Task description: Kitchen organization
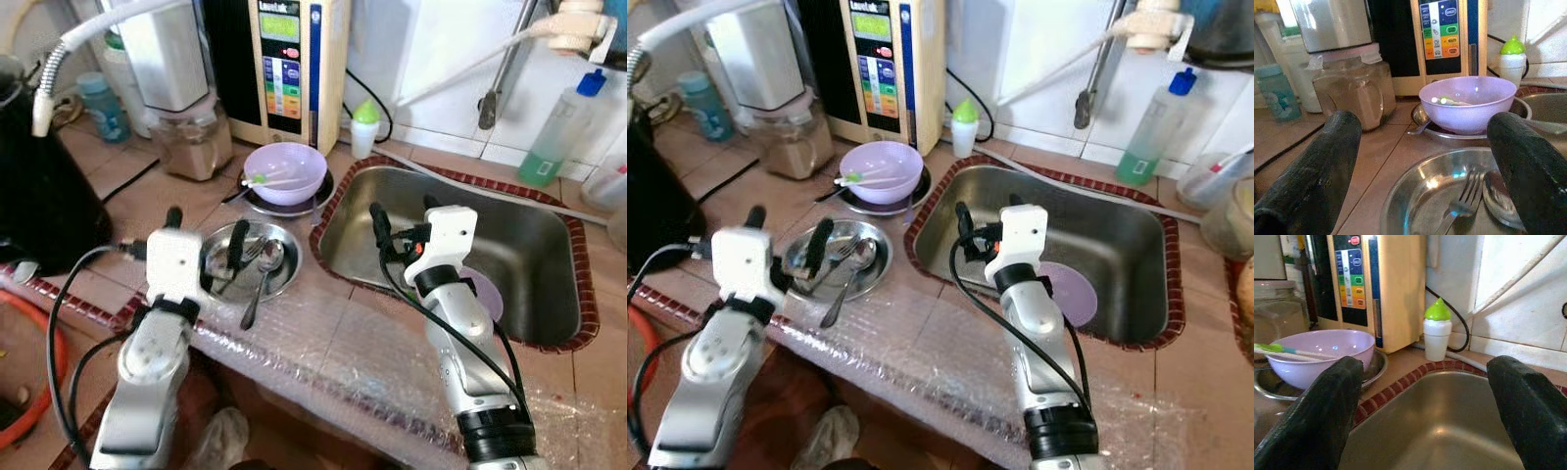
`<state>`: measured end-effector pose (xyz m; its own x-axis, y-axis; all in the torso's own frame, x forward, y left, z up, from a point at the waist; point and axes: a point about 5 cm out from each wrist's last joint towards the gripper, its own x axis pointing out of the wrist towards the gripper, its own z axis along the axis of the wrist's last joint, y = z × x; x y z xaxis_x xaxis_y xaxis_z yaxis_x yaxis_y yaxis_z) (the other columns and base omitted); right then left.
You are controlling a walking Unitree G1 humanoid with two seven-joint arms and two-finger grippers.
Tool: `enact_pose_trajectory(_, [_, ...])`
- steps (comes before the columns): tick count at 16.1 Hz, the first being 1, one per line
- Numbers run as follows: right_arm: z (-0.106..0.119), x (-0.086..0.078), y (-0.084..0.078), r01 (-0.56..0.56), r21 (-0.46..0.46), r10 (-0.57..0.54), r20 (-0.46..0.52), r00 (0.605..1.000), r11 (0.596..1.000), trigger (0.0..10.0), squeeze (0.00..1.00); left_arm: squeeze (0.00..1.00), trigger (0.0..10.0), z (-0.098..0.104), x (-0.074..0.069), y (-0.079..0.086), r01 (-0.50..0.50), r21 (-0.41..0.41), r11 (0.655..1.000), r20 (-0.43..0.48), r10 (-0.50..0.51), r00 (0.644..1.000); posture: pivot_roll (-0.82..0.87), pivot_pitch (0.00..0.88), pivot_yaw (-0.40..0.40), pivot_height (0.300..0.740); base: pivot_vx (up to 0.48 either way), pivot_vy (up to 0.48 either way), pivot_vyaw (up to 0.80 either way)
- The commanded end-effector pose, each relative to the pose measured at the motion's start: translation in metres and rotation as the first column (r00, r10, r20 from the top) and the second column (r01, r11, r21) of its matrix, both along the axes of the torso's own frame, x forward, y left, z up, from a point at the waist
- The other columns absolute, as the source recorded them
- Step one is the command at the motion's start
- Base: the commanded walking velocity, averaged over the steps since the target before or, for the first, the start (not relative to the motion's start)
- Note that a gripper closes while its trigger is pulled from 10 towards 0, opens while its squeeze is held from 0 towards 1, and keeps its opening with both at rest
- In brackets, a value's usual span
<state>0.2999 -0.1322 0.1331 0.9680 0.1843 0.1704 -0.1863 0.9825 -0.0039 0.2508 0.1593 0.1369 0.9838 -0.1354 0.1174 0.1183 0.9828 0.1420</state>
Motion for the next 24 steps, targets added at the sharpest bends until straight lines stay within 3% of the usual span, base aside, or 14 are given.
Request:
enact_pose_trajectory(1, [-0.002, 0.000, 0.000, -0.004, -0.008, 0.004, -0.012, 1.000, 1.000, 10.0, 0.00, 0.00, 10.0, 0.006, -0.003, 0.002, -0.009, 0.030, 1.000, 0.042, 0.008, 0.999, 0.05, 0.000, 0.032, 0.740, 0.000, 0.000, 0.00])
enact_pose_trajectory(3, [-0.005, 0.003, 0.001, -0.007, -0.008, 0.007, -0.026, 1.000, 1.000, 10.0, 0.00, 0.00, 10.0, 0.007, -0.013, 0.008, -0.036, 0.062, 0.997, 0.075, 0.031, 0.997, 0.06, 0.000, 0.027, 0.740, 0.000, 0.000, 0.00])
enact_pose_trajectory(6, [-0.005, 0.004, 0.002, -0.010, -0.010, 0.010, -0.030, 0.999, 1.000, 10.0, 0.00, 0.00, 10.0, 0.001, -0.025, 0.016, -0.061, 0.017, 0.998, 0.044, 0.060, 0.997, 0.07, 0.000, 0.022, 0.740, 0.000, 0.000, 0.00])
enact_pose_trajectory(9, [-0.008, 0.005, 0.006, -0.046, -0.001, 0.046, -0.047, 0.998, 0.999, 10.0, 0.00, 0.00, 10.0, -0.015, -0.040, 0.033, -0.112, -0.064, 0.992, -0.045, 0.109, 0.993, 0.08, 0.000, 0.015, 0.740, 0.000, 0.000, 0.00])
enact_pose_trajectory(10, [-0.011, 0.004, 0.018, -0.141, 0.014, 0.141, -0.067, 0.988, 0.990, 10.0, 0.00, 0.00, 10.0, -0.021, -0.043, 0.037, -0.124, -0.092, 0.988, -0.084, 0.116, 0.990, 0.09, 0.000, 0.013, 0.740, 0.000, 0.000, 0.00])
enact_pose_trajectory(13, [-0.012, 0.004, 0.023, -0.168, 0.023, 0.169, -0.071, 0.983, 0.986, 10.0, 0.00, 0.00, 10.0, -0.019, -0.038, 0.027, -0.068, -0.050, 0.996, -0.075, 0.064, 0.995, 0.10, 0.000, 0.009, 0.740, 0.000, 0.000, 0.00])
enact_pose_trajectory(15, [-0.011, 0.007, 0.019, -0.139, 0.038, 0.141, -0.068, 0.988, 0.990, 10.0, 0.00, 0.00, 10.0, -0.004, -0.028, 0.015, -0.032, -0.015, 0.999, -0.013, 0.032, 0.999, 0.10, 0.000, 0.009, 0.740, 0.000, 0.000, 0.00])
enact_pose_trajectory(19, [-0.008, 0.009, 0.012, -0.101, 0.027, 0.102, -0.056, 0.993, 0.995, 10.0, 0.00, 0.00, 10.0, 0.012, -0.012, 0.001, 0.004, -0.010, 1.000, 0.047, -0.004, 0.999, 0.06, 0.000, 0.020, 0.740, 0.000, 0.000, 0.00])
enact_pose_trajectory(24, [-0.011, 0.007, 0.007, -0.078, 0.024, 0.079, -0.063, 0.995, 0.997, 10.0, 0.00, 0.00, 10.0, 0.018, -0.002, -0.006, 0.019, -0.010, 1.000, 0.060, -0.018, 0.998, 0.05, 0.000, 0.028, 0.740, -0.048, 0.000, 0.00])
